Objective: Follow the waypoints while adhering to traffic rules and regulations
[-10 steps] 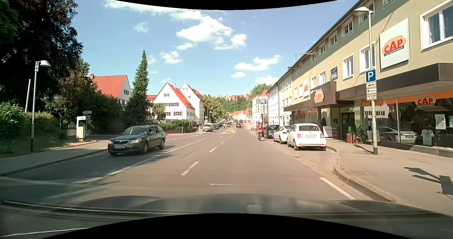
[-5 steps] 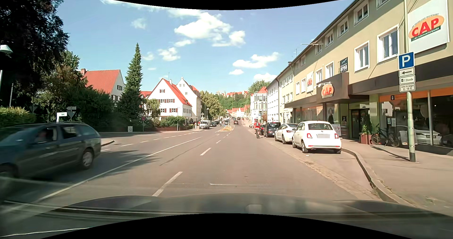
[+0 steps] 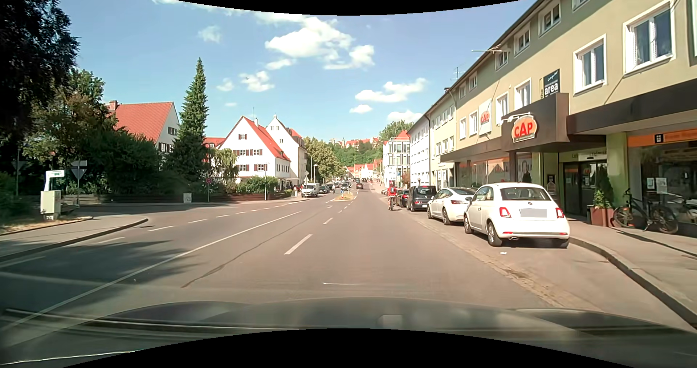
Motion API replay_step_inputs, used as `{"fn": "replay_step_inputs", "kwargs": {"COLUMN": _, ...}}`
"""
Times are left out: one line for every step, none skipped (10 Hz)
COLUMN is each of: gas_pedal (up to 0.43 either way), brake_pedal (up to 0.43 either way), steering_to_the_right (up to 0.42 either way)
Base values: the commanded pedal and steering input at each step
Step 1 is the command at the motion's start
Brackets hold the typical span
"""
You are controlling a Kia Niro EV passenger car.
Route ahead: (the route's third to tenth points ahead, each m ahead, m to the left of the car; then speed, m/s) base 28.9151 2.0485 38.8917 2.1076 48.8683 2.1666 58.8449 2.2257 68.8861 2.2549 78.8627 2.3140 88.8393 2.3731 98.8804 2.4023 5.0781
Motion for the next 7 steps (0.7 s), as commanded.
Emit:
{"fn": "replay_step_inputs", "kwargs": {"gas_pedal": 0.169, "brake_pedal": 0.006, "steering_to_the_right": 0.007}}
{"fn": "replay_step_inputs", "kwargs": {"gas_pedal": 0.169, "brake_pedal": 0.006, "steering_to_the_right": 0.007}}
{"fn": "replay_step_inputs", "kwargs": {"gas_pedal": 0.169, "brake_pedal": 0.006, "steering_to_the_right": 0.004}}
{"fn": "replay_step_inputs", "kwargs": {"gas_pedal": 0.169, "brake_pedal": 0.006, "steering_to_the_right": 0.003}}
{"fn": "replay_step_inputs", "kwargs": {"gas_pedal": 0.169, "brake_pedal": 0.006, "steering_to_the_right": 0.003}}
{"fn": "replay_step_inputs", "kwargs": {"gas_pedal": 0.169, "brake_pedal": 0.006, "steering_to_the_right": 0.002}}
{"fn": "replay_step_inputs", "kwargs": {"gas_pedal": 0.157, "brake_pedal": 0.006, "steering_to_the_right": 0.002}}
